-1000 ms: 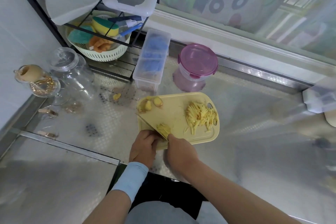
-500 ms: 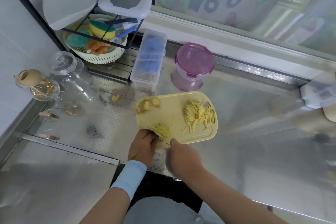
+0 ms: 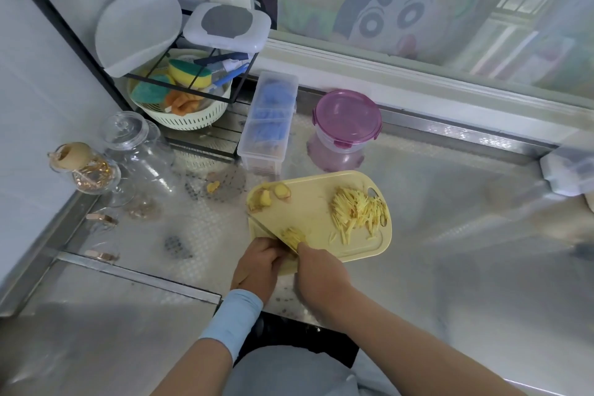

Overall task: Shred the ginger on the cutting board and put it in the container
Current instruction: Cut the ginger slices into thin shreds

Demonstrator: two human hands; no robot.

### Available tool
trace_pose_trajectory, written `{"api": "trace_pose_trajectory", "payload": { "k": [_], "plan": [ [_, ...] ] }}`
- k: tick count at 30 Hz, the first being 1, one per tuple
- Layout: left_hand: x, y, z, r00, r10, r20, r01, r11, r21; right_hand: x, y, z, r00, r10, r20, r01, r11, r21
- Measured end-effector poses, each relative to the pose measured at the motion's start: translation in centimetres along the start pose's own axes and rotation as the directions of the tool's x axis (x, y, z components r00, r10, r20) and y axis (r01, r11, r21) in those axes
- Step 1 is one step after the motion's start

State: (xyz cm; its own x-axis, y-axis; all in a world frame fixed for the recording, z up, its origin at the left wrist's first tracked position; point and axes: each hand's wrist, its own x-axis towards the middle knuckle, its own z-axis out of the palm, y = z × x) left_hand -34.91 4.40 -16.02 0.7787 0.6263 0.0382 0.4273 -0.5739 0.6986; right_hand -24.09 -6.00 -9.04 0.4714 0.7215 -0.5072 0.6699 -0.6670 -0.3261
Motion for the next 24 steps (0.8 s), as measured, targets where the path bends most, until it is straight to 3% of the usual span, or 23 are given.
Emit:
{"api": "trace_pose_trajectory", "payload": {
  "k": [24],
  "plan": [
    [-0.4, 0.5, 0.1, 0.995, -0.101, -0.007, 0.1, 0.992, -0.079, -0.8, -0.1, 0.5, 0.998, 0.006, -0.059, -0.006, 1.0, -0.007]
  ]
}}
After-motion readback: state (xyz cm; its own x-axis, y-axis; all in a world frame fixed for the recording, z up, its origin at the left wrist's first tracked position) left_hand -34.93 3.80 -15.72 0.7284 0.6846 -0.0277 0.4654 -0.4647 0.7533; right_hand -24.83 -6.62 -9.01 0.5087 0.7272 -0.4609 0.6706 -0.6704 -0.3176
